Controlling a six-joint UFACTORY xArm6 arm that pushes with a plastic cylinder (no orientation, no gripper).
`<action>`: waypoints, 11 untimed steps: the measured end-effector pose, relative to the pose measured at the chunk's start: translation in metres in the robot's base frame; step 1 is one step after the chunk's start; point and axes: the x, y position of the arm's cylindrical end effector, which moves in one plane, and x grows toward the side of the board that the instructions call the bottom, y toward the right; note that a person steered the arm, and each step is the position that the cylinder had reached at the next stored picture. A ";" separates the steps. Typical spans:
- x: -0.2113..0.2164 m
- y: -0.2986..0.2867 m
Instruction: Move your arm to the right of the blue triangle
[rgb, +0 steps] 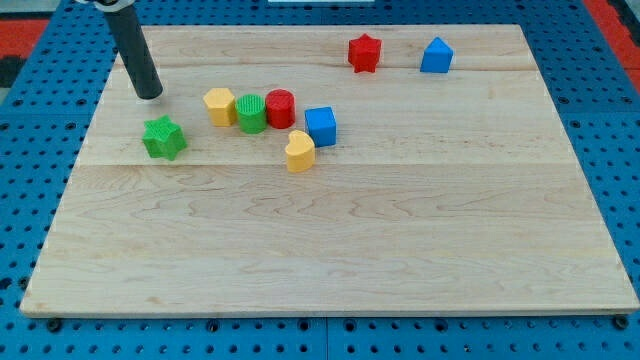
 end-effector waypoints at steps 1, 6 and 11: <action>0.000 0.000; -0.010 0.052; -0.080 0.373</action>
